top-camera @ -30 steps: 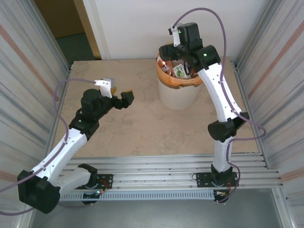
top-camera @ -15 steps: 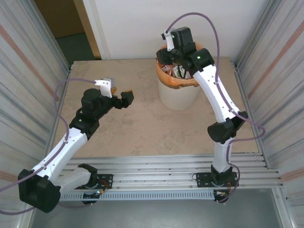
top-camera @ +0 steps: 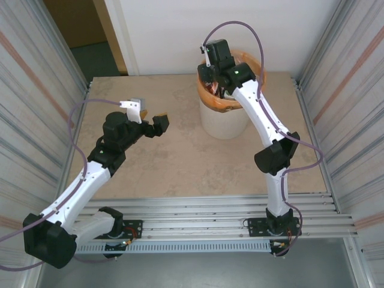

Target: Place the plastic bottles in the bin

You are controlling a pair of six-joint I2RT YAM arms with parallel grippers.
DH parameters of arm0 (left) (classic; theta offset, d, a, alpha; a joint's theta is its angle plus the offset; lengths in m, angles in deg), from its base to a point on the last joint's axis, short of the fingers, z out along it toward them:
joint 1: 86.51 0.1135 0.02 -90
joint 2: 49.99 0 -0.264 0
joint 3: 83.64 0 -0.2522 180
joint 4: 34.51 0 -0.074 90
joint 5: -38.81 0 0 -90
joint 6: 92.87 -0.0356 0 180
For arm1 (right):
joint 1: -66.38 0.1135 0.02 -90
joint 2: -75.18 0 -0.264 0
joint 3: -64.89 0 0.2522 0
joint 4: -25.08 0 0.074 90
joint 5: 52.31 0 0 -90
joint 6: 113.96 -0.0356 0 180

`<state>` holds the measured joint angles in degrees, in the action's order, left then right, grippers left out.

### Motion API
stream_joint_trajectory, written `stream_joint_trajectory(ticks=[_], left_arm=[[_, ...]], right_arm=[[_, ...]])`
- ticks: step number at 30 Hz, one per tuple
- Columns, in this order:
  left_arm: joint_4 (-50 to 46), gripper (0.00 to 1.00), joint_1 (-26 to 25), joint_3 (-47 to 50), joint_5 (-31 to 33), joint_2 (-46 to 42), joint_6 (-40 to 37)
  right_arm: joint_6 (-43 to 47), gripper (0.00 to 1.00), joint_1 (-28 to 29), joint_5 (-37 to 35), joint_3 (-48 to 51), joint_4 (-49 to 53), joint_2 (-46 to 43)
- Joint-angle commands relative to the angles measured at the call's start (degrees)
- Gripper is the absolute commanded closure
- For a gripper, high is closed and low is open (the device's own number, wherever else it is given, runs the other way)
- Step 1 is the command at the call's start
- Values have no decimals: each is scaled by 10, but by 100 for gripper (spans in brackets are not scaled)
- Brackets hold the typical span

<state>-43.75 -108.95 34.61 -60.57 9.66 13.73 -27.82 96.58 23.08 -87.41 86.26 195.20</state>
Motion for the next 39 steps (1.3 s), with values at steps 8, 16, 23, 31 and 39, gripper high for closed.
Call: stream_joint_trajectory(ticks=[8, 16, 23, 31, 39], left_arm=[[14, 1, 7, -16, -3, 1, 8], [11, 1, 7, -15, -1, -1, 9], [7, 1, 8, -14, 5, -12, 8], [-1, 1, 12, -10, 13, -26, 5], [-9, 1, 14, -9, 17, -36, 5]], right_arm=[[-25, 53, -8, -43, -17, -6, 14], [-24, 39, 1, -25, -33, 0, -16], [-13, 23, 23, -45, -25, 9, -67], [-17, 15, 35, -81, 88, -41, -168], [-32, 15, 43, -85, 129, -28, -192]])
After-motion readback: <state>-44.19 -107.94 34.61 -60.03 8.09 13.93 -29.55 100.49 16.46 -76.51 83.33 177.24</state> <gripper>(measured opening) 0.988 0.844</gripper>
